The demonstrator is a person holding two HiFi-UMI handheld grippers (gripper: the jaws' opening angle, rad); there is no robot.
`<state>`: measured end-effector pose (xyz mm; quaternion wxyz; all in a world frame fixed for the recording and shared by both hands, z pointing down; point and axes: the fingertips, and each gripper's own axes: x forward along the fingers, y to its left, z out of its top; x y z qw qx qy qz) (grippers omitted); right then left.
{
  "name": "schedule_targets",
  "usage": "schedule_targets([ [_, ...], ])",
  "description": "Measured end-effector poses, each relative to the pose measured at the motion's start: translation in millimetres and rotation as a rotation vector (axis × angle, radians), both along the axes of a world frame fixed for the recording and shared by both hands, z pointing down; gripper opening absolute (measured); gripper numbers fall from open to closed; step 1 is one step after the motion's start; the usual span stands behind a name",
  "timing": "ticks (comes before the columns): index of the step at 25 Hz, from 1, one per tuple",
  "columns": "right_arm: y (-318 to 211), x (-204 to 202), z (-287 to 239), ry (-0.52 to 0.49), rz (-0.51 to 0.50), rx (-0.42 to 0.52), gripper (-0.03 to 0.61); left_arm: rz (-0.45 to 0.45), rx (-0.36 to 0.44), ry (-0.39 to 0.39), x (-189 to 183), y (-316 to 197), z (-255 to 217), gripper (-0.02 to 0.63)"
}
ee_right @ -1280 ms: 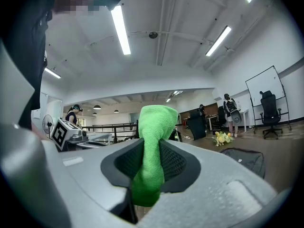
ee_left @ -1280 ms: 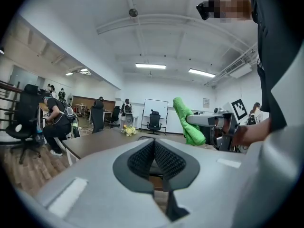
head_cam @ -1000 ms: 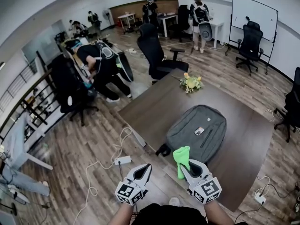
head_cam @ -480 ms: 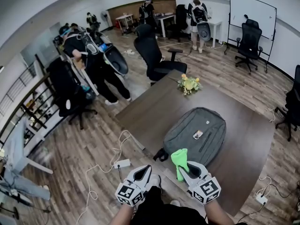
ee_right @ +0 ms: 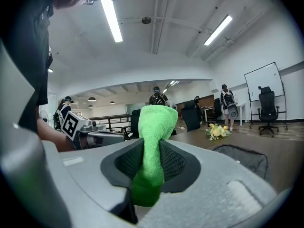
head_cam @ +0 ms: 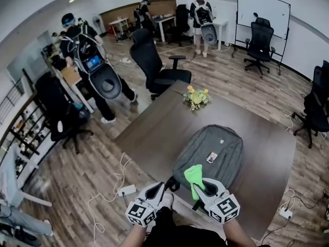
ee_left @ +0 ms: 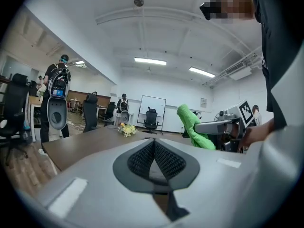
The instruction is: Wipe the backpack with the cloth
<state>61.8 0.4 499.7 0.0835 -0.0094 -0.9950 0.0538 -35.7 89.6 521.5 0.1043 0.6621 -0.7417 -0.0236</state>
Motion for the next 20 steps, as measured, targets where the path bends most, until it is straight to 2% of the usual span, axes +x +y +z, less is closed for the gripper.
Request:
schedule_targets([
  [8, -48.2, -60.0, 7.0, 0.030, 0.142, -0.025, 0.094, 0.175, -0.002, -0.001, -64.4, -68.1, 1.5, 0.020],
  [12, -77.6, -87.1, 8.3, 0.033, 0.240, -0.069, 0.094, 0.255, -0.021, -0.003, -99.6, -107.3, 4.4, 0.020],
  [20, -110.9, -140.8, 16.6, 0.050, 0.357, -0.091, 0.094, 0.372, -0.032, -0.022, -157.5, -166.2, -3.3, 0.020],
])
